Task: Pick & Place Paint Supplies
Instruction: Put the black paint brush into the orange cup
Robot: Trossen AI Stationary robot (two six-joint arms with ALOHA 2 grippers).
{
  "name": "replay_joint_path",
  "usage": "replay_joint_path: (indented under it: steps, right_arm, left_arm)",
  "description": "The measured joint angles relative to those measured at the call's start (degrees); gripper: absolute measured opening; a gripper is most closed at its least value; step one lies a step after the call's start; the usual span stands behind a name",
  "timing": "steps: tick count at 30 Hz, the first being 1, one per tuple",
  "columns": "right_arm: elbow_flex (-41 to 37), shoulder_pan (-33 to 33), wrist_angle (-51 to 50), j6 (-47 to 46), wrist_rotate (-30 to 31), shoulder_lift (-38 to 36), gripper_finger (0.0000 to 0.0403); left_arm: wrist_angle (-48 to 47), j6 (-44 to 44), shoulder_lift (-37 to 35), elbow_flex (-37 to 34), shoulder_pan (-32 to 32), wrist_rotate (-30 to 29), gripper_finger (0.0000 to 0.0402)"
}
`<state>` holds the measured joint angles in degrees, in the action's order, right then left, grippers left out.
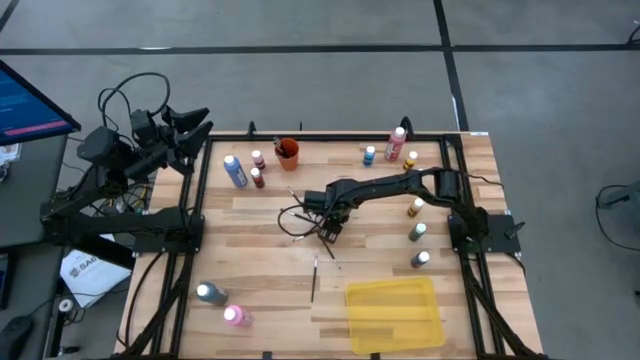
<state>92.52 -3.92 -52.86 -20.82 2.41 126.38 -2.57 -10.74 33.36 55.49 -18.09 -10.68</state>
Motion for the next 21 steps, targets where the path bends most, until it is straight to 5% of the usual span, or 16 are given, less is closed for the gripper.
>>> replay_joint_path:
  steps: [7,13,21]
  right_arm:
    - [-1.08,0.5,0.42,-0.21,-1.3,0.09,0.011]
    - [-1.15,0.48,-0.57,-0.2,-1.55,0.16,0.0012]
    - [0.46,-0.32,-1.84,-0.14,-4.56,-0.02,0.0001]
  left_arm:
    - [0.0,0.0,0.0,0.02,0.0,0.0,0.0211]
    - [0.0,0.0,0.0,0.02,0.01,0.0,0.0211]
    - [0.0,0.0,0.0,0.02,0.02,0.0,0.0211]
